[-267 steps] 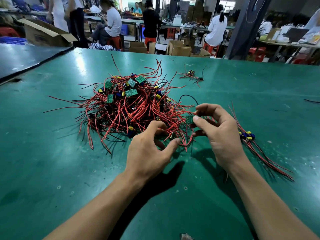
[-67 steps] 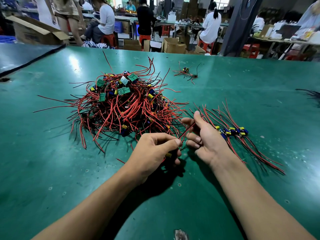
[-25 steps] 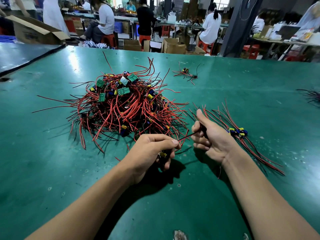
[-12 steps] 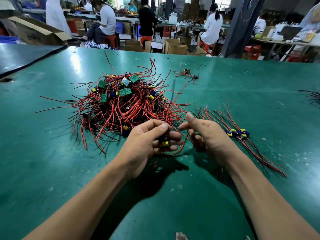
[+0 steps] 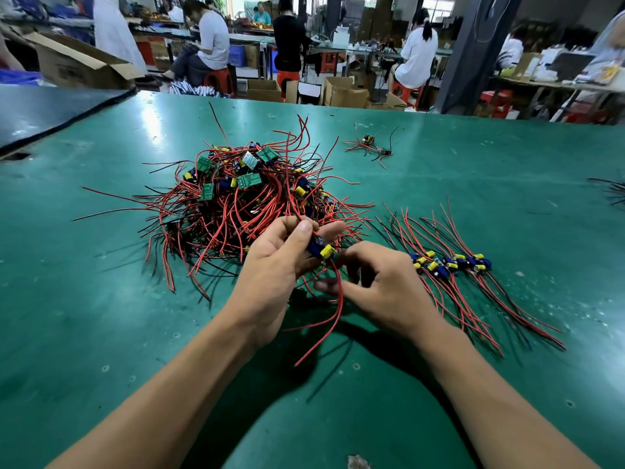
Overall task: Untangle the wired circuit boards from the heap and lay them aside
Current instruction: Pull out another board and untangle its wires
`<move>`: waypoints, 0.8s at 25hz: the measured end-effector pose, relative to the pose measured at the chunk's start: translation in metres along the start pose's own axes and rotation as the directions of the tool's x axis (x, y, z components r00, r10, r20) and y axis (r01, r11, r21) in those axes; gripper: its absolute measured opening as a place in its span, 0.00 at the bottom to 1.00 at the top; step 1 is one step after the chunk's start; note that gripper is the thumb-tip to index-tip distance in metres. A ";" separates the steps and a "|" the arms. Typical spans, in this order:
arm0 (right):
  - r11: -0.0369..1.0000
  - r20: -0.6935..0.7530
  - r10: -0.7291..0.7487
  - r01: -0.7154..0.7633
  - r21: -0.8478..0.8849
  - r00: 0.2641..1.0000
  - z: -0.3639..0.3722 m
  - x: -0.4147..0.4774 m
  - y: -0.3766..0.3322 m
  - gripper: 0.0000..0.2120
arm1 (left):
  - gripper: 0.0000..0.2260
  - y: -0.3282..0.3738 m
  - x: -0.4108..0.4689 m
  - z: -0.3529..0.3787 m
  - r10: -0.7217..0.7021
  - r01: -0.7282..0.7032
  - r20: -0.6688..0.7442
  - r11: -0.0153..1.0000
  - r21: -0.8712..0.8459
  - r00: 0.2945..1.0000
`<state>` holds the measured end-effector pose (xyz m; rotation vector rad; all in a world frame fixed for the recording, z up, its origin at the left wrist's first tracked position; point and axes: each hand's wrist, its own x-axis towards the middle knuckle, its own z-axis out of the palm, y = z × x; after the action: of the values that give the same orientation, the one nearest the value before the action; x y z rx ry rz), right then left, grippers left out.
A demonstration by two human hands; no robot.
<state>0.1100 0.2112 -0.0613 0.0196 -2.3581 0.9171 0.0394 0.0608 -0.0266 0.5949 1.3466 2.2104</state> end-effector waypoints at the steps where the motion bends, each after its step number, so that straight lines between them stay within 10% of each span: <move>1: 1.000 0.006 -0.014 0.014 0.014 1.000 0.002 0.000 -0.002 0.13 | 0.05 -0.001 0.000 -0.001 -0.009 0.008 -0.015 1.000 -0.012 1.000; 7: 0.953 -0.155 0.109 -0.059 0.296 0.982 0.010 0.000 -0.018 0.17 | 0.01 -0.006 0.003 -0.005 -0.036 0.032 -0.041 0.995 -0.098 0.998; 10: 0.594 0.047 0.404 -0.301 0.746 0.914 -0.002 0.007 -0.025 0.16 | 0.08 -0.010 0.003 -0.007 -0.048 0.049 0.015 0.994 -0.097 0.999; 13: 0.256 0.382 0.390 -0.498 0.829 0.838 -0.015 0.011 -0.022 0.18 | 0.06 -0.012 0.001 -0.007 -0.140 0.147 0.079 0.986 -0.082 0.987; 20: 0.257 0.592 0.274 -0.651 0.715 0.758 -0.016 0.002 -0.020 0.13 | 0.12 -0.012 -0.004 -0.001 -0.339 0.354 0.262 0.935 -0.011 0.904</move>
<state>0.1210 0.2069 -0.0384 -0.1254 -1.7923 2.6558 0.0438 0.0631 -0.0383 0.5488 1.1485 1.8107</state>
